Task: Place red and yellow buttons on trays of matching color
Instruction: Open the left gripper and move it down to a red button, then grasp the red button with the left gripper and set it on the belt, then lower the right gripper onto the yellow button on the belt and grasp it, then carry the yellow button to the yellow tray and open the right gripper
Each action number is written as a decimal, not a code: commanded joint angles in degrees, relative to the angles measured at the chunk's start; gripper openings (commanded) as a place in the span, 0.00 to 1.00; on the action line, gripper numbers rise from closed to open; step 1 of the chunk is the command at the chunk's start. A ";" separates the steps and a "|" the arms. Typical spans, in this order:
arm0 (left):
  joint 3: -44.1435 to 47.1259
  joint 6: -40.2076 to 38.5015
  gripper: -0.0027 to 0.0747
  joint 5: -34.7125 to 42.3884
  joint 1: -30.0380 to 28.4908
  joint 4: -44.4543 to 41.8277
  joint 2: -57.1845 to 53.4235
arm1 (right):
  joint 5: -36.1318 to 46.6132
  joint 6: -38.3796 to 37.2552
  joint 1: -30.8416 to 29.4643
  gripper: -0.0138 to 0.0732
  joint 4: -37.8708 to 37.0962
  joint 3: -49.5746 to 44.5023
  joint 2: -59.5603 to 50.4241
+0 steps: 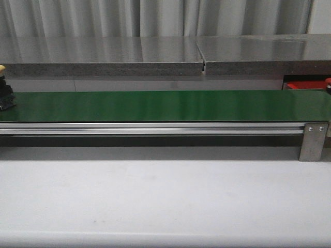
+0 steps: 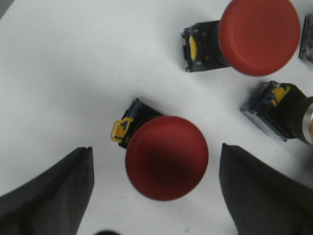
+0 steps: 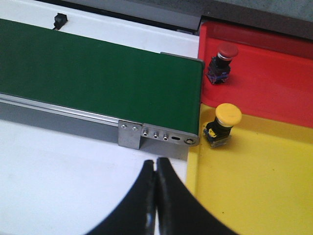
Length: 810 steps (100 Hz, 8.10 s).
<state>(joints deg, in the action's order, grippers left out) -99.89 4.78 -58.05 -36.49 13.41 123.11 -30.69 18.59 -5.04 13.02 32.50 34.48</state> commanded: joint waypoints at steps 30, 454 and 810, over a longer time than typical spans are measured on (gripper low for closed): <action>-2.00 -0.46 0.49 4.31 0.77 1.18 -1.79 | 3.70 0.37 -0.02 0.02 0.24 1.54 -0.32; 51.63 7.49 0.01 17.27 39.27 2.30 -95.81 | 2.30 0.31 -0.02 0.02 1.70 1.66 -0.32; 52.29 7.49 0.01 16.37 39.27 0.83 -98.14 | -22.31 -6.07 29.50 0.36 3.35 76.25 66.99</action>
<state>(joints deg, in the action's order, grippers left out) -46.27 12.69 -45.80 2.34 13.52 24.47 -54.49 12.57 26.11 15.45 107.11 106.74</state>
